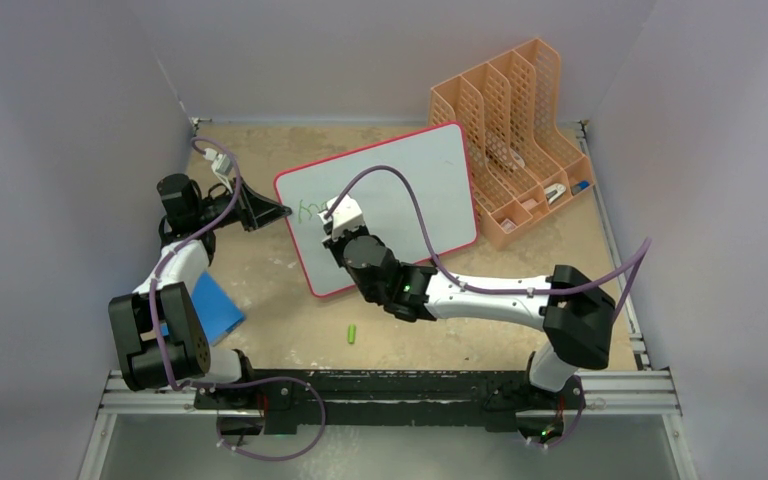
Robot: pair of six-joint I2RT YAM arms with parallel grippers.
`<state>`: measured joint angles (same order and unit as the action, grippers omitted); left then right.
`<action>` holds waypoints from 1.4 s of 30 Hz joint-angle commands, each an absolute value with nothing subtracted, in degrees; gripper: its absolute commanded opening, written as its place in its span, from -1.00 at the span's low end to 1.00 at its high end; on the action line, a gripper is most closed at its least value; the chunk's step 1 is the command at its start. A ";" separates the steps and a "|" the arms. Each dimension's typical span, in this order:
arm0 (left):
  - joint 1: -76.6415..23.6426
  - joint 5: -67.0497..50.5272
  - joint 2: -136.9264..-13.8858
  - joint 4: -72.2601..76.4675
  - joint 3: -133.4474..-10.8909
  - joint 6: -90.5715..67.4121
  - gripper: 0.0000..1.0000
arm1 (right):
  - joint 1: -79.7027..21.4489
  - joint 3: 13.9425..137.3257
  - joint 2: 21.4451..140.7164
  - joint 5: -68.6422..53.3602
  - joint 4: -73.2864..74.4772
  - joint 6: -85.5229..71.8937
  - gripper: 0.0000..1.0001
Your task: Write a sentence on the whiteboard
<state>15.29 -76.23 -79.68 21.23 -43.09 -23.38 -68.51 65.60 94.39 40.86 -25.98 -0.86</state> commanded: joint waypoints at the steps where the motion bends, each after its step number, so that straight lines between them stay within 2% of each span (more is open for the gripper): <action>1: 14.12 -77.73 -78.57 21.57 -43.59 -21.53 -1.00 | -68.20 64.72 92.40 41.22 -24.25 -1.93 -1.00; 14: 14.13 -77.82 -78.49 21.45 -43.59 -21.45 -1.00 | -67.04 64.61 92.34 44.77 -26.08 1.35 -1.00; 42: 14.11 -77.79 -78.40 21.36 -43.59 -21.38 -1.00 | -65.75 67.47 93.16 44.43 -29.50 3.68 -1.00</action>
<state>15.29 -76.07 -79.68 21.17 -43.09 -23.38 -67.02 65.12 93.34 42.54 -26.89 2.20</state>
